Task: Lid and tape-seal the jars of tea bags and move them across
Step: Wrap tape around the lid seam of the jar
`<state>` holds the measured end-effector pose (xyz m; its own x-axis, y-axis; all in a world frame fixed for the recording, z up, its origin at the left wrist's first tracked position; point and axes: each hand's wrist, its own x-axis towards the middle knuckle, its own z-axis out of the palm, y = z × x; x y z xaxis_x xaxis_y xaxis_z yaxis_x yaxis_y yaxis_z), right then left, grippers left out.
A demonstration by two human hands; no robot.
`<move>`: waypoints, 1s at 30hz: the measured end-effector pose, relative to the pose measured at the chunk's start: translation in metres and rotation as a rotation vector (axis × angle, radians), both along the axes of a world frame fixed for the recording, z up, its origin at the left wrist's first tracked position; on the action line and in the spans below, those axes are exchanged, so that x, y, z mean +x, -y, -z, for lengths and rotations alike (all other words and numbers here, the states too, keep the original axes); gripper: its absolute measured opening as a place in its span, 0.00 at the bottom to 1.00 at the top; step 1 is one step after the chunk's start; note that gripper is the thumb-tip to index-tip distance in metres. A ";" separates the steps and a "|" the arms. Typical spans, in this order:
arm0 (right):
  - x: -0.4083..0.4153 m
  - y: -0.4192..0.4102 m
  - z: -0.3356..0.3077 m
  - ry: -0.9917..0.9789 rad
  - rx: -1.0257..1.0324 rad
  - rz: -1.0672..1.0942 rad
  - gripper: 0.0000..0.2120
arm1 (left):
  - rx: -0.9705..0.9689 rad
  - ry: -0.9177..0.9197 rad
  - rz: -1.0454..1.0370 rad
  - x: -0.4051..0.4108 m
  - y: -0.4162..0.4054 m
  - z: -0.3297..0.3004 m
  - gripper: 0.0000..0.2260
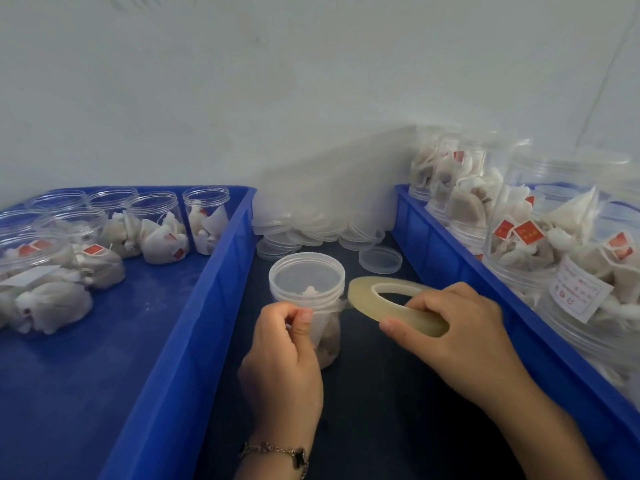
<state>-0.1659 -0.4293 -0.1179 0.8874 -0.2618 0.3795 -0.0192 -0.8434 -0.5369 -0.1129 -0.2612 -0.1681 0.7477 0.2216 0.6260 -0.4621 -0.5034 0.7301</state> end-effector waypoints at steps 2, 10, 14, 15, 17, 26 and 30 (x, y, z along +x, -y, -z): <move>0.002 -0.004 0.000 0.075 -0.056 -0.001 0.22 | -0.005 -0.006 -0.012 0.002 -0.001 0.001 0.08; 0.004 -0.008 0.005 0.130 -0.086 0.009 0.25 | -0.030 -0.021 -0.027 0.006 -0.004 -0.001 0.08; 0.006 -0.008 0.005 0.119 -0.142 0.025 0.27 | -0.041 0.014 -0.014 0.006 -0.006 -0.001 0.11; 0.006 -0.008 0.005 0.120 -0.154 0.029 0.27 | -0.040 0.024 -0.013 0.006 -0.006 -0.001 0.11; 0.006 -0.008 0.006 0.134 -0.171 0.031 0.27 | -0.043 0.040 -0.017 0.006 -0.006 -0.002 0.11; 0.008 -0.010 0.010 0.198 -0.181 0.026 0.22 | -0.076 0.070 -0.030 0.008 -0.007 -0.001 0.11; 0.008 -0.010 0.010 0.207 -0.187 0.027 0.22 | -0.088 0.065 -0.031 0.008 -0.007 -0.001 0.12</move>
